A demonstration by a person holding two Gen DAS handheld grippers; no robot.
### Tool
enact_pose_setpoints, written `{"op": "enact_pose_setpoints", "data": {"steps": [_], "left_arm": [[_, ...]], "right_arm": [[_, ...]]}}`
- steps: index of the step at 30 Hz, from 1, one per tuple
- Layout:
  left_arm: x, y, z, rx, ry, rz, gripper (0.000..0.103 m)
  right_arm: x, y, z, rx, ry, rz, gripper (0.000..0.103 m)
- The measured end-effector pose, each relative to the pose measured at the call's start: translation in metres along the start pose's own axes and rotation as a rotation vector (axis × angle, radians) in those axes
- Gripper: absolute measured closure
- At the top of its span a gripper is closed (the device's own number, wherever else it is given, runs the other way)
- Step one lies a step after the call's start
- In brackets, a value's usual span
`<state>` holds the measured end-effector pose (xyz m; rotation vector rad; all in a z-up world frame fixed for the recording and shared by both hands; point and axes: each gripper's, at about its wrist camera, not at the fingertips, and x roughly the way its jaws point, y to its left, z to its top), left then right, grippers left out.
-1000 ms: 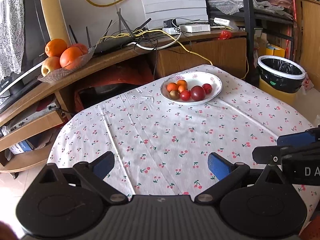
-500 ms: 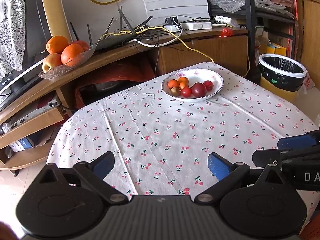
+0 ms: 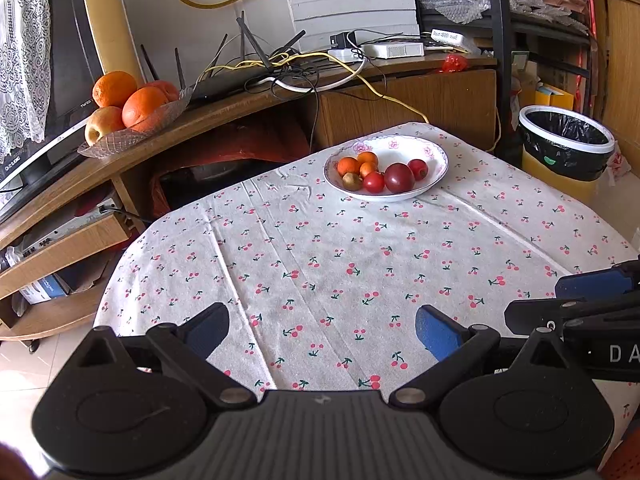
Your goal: Organize fruits
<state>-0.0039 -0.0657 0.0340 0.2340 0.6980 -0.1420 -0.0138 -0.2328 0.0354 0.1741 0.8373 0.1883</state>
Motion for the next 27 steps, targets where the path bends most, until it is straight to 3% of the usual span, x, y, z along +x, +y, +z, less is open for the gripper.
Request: {"op": "enact_pose_setpoints", "data": {"steps": [27], "left_arm": [[0.0019, -0.0010, -0.0052, 0.011, -0.008, 0.011, 0.000]], "right_arm": [[0.0030, -0.0011, -0.0027, 0.001, -0.001, -0.005, 0.056]]}}
